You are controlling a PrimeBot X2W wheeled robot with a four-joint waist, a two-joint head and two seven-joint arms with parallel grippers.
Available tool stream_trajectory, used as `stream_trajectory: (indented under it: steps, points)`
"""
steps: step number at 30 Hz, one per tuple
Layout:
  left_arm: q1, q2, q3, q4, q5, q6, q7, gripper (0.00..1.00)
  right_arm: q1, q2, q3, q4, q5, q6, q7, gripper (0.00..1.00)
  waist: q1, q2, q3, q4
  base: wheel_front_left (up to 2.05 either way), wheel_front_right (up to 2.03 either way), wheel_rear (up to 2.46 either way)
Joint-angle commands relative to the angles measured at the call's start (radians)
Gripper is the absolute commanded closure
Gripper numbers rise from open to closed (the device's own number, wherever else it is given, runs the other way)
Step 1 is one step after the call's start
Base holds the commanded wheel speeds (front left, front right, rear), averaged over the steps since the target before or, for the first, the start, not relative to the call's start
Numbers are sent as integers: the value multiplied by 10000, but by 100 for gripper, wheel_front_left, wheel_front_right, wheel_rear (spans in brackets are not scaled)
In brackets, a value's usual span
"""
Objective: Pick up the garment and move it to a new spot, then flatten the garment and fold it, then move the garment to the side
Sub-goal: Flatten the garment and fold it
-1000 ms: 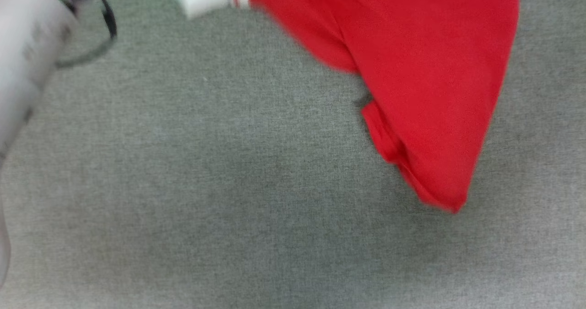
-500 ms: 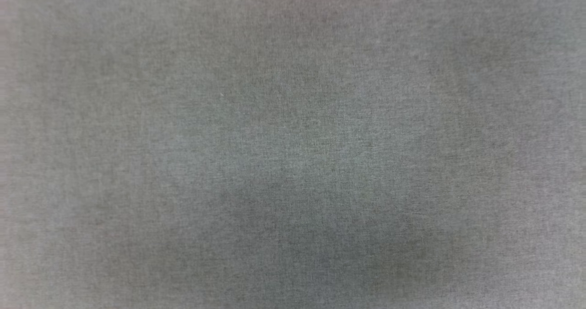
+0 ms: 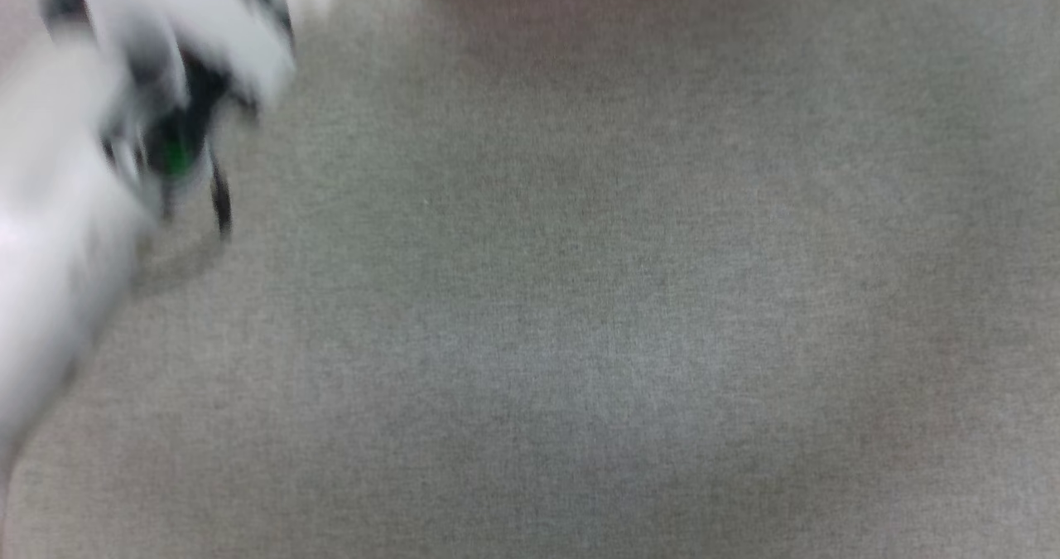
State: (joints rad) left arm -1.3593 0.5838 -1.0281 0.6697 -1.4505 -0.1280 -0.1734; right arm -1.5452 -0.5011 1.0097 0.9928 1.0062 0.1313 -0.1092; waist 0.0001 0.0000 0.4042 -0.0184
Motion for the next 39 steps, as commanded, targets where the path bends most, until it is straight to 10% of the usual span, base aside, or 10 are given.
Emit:
stream_trajectory:
  steps: [1,10,21,39]
  points:
    - [769,394,-259,-733,-7,-36,-68,100,855,-383,254,-616,302,-10,174,100,-1,0,-367,22,0,0,0]
    - [4444,2738,-1551,-4549,54,-36,-635,100,4921,-2614,724,-4201,1697,-10,862,100,-1,0,-1164,-57,0,0,0]
    - [7387,3571,-1540,-6371,816,267,-914,100,9067,-4735,197,-7277,2673,-10,1254,100,-1,0,-1589,-40,0,0,0]
    - [8977,4380,-1810,-8093,838,1063,-823,100,12967,-5421,-1990,-9500,2524,-10,2043,100,-1,0,-1286,24,0,0,0]
